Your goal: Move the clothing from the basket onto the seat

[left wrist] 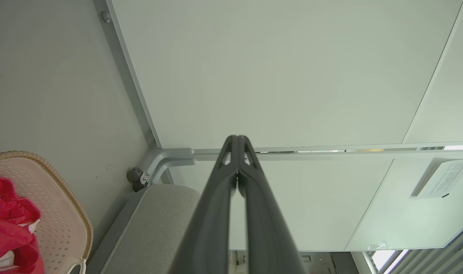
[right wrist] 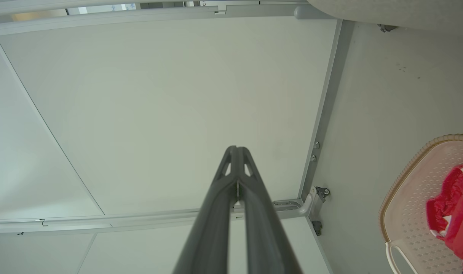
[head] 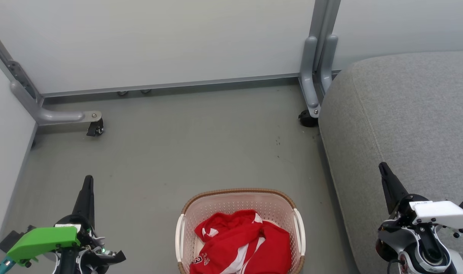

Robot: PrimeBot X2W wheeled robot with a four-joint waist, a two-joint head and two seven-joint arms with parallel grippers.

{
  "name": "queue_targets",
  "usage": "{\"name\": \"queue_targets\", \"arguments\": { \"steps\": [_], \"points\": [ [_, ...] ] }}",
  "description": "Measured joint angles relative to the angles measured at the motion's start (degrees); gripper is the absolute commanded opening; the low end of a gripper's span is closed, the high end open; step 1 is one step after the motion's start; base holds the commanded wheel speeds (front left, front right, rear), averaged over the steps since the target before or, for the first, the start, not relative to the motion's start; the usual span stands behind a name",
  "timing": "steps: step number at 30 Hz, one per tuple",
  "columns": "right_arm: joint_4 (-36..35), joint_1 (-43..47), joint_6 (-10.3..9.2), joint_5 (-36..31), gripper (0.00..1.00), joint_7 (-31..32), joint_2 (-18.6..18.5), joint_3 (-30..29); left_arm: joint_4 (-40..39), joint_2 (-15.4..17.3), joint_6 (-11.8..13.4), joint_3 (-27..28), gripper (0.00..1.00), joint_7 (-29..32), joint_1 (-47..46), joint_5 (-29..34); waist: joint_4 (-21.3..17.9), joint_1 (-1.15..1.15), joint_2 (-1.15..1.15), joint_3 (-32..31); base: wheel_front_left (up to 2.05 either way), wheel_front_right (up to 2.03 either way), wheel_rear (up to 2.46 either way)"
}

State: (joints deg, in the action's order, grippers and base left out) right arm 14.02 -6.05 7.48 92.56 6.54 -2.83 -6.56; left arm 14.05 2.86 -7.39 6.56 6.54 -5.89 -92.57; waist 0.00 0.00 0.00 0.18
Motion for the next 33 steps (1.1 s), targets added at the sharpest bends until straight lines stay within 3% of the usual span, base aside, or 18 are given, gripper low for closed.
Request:
{"name": "queue_targets", "arguments": {
  "steps": [11, 12, 18, 23, 33],
  "points": [
    [0.0, 0.0, 0.0, 0.0, 0.0, 0.0, 0.0, 0.0, 0.0, 0.0, 0.0, 0.0, 0.0, 0.0, 0.0, 0.0, 0.0, 0.0, 0.0, 0.0, 0.0, 0.0, 0.0],
    [0.2, 0.1, 0.0, 0.0, 1.0, 0.0, 0.0, 0.0, 0.2, 0.0, 0.0, 0.0, 1.0, 0.0, 0.1, 0.0, 0.0, 0.0, 0.0, 0.0, 0.0, 0.0, 0.0],
    [2.5, 2.4, -0.02, 0.0, 1.0, -0.2, 0.6, 0.3, 2.8, -0.5, 0.2, -0.6, 1.0, -0.2, 2.4, 0.0, 0.0, 0.0, 0.0, 0.0, 0.0, 0.0, 0.0],
    [1.9, 2.5, -0.02, -2.1, 1.0, -1.7, 0.6, 1.6, 2.4, -0.5, 0.2, -1.3, 1.0, -1.7, 2.5, 4.0, 0.0, 0.0, 0.0, 0.1, 0.0, 0.0, 0.0],
    [0.2, 2.5, -0.02, -16.7, 1.0, -4.2, 0.3, 3.9, -1.1, -0.5, 0.7, -3.0, 1.0, -4.4, 2.5, 15.6, -0.1, 0.0, 0.0, 0.2, 0.0, 0.0, 0.0]
  ]
}}
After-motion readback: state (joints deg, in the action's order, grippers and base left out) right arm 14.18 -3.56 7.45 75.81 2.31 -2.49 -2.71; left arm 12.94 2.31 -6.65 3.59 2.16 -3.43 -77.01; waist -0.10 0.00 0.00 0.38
